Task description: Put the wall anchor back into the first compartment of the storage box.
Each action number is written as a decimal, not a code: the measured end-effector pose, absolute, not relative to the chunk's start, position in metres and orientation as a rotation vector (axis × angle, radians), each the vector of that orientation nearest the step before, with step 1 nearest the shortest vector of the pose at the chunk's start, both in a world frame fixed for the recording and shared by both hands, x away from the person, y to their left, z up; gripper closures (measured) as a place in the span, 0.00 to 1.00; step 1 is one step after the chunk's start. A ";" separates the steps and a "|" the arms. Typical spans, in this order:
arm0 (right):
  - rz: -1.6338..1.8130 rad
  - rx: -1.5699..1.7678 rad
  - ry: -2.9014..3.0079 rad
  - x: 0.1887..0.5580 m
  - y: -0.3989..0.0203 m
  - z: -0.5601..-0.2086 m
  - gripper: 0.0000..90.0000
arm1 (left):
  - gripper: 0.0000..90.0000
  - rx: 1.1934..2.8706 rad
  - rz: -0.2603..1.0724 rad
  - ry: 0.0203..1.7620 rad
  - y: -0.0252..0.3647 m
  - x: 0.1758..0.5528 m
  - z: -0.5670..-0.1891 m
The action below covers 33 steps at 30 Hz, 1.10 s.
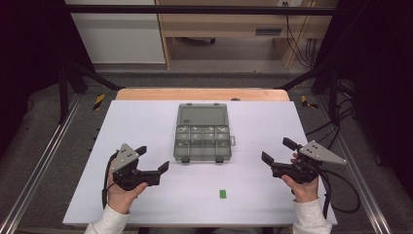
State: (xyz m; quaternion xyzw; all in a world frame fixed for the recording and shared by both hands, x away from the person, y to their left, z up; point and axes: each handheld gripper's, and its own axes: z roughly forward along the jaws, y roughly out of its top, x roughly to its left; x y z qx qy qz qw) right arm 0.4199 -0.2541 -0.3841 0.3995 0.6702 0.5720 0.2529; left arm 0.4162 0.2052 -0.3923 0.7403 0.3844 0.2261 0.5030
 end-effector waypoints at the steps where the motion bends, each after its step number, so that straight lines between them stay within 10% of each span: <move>1: 1.556 1.088 1.823 0.420 -0.254 -0.384 0.06 | 0.07 1.797 0.543 0.930 0.203 0.417 -0.394; 33: 1.545 1.080 1.836 0.421 -0.252 -0.386 0.06 | 0.10 1.958 0.456 0.922 0.122 0.410 -0.435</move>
